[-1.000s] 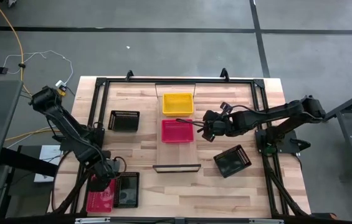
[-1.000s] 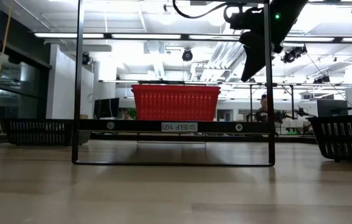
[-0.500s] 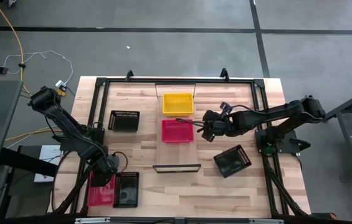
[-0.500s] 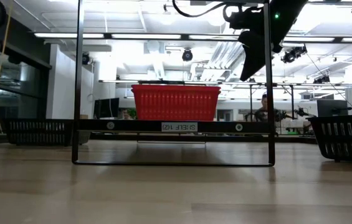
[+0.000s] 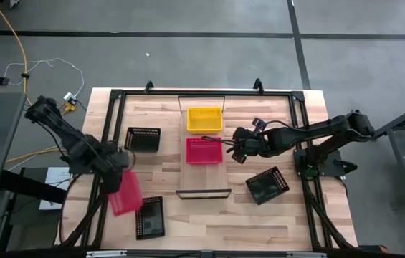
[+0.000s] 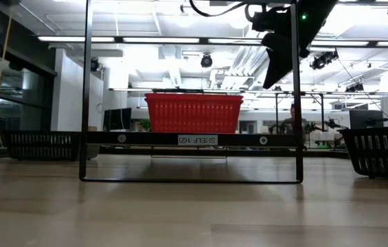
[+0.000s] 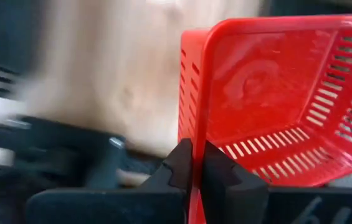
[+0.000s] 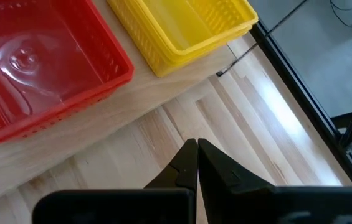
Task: Stack baskets on shelf by color
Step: Stack the red bin on the red bin on the shelf
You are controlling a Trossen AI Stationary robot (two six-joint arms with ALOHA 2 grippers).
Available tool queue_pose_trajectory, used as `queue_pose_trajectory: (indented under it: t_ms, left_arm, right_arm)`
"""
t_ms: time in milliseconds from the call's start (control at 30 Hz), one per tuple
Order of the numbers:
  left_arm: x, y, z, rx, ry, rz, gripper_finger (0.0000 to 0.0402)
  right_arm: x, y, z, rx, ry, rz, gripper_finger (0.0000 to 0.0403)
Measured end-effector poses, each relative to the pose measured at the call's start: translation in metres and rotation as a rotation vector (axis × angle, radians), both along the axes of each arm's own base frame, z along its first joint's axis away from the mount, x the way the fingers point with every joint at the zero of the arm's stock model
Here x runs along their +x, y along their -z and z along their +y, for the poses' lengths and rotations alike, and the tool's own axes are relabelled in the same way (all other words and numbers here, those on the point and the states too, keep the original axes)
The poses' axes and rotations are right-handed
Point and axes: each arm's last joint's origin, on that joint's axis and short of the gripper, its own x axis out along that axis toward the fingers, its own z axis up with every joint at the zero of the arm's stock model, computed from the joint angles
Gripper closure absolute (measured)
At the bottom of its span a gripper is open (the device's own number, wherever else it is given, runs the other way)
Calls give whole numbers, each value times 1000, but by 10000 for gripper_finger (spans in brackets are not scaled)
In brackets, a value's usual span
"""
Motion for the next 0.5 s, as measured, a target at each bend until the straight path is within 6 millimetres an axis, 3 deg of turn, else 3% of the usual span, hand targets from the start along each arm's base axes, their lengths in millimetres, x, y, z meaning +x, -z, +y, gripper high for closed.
queue_pose_trajectory:
  t_ms: [133,267,367,500]
  left_arm:
    - [-4,-34,19,253,-166,-204,401]
    - [-5,-55,36,536,-373,-470,401]
    - [-2,-58,42,643,-479,-619,401]
    - [15,-41,42,643,-571,-723,401]
  right_arm:
    - [1,0,0,5,-6,-10,403]
    - [2,-1,0,7,-6,-16,403]
    - [2,-1,1,10,-3,-28,403]
    - [3,-1,1,17,7,-40,403]
